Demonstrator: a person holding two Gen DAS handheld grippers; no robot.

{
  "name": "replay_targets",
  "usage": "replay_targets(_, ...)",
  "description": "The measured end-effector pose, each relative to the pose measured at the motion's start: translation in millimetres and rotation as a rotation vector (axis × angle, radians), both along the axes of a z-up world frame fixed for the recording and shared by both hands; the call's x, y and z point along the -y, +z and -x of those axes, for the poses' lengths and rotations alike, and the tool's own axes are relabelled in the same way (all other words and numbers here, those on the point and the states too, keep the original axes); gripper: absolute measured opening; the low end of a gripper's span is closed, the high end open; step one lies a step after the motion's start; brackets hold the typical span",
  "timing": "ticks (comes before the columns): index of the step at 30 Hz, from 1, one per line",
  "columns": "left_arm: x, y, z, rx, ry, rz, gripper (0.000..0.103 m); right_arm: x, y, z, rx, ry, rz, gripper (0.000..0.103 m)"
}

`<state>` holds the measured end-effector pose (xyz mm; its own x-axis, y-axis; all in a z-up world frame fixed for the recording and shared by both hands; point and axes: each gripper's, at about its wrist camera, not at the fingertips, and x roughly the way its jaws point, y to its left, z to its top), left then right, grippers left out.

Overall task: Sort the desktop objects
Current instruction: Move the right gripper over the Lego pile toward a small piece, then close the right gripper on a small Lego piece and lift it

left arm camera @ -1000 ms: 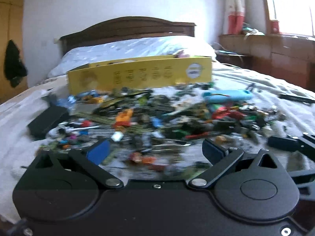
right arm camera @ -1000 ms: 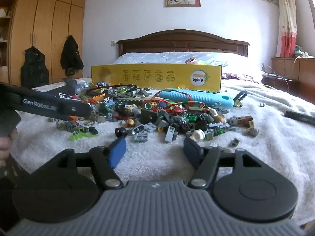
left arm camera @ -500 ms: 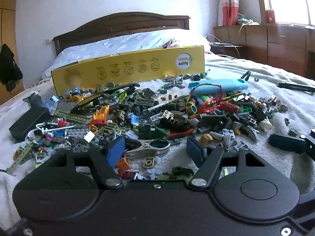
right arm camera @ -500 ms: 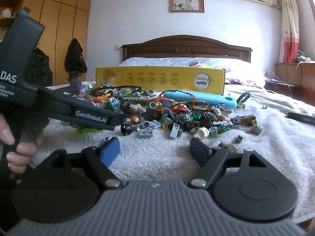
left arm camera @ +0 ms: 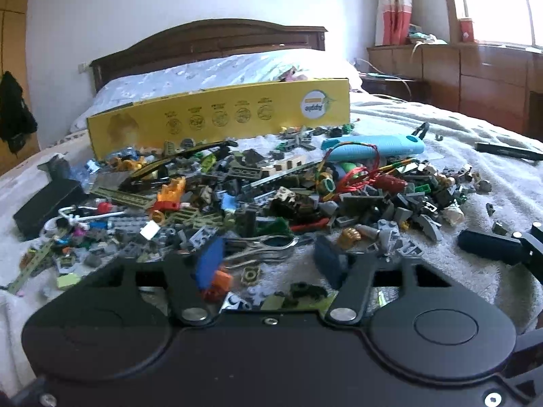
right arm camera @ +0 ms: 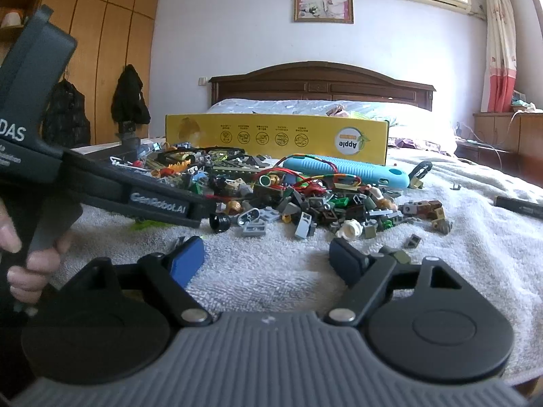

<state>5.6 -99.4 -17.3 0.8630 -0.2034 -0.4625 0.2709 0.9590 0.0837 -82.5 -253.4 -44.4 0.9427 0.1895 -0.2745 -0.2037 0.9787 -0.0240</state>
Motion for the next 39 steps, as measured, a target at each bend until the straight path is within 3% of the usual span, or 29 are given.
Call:
replay_targets(8, -11.4, 12.8, 6.6, 0.000, -0.017, 0.066, 0.045, -0.1, 0.8, 0.5, -0.002, -0.003, 0.003, 0.088)
replay_targets(20, -29.5, 29.1, 27.0, 0.054, -0.019, 0.086, 0.045, 1.5, 11.5, 16.6, 0.024, -0.034, -0.022, 0.088)
replay_targets(23, -35.5, 28.9, 27.8, 0.043, -0.014, 0.108, 0.045, 10.1, 13.4, 23.1, 0.032, -0.068, -0.056, 0.068)
replay_targets(25, -37.0, 28.1, 29.3, 0.038, -0.015, 0.115, 0.045, 16.6, 14.3, 25.0, 0.027, -0.097, -0.081, 0.047)
replay_targets(28, -38.4, 27.4, 32.5, 0.041, -0.019, 0.117, 0.045, 29.6, 16.1, 23.0, -0.006, -0.129, -0.138, 0.034)
replay_targets(30, -39.6, 27.6, 32.9, 0.041, -0.018, 0.120, 0.045, 36.9, 16.8, 20.4, -0.022, -0.139, -0.147, 0.041)
replay_targets(34, -41.9, 28.4, 32.5, 0.036, -0.009, 0.132, 0.045, 51.7, 16.5, 9.9, -0.022, -0.236, -0.081, 0.043)
replay_targets(39, -42.7, 27.9, 32.1, 0.035, -0.003, 0.131, 0.045, 78.4, 14.2, 7.0, -0.026, -0.327, -0.074, 0.045)
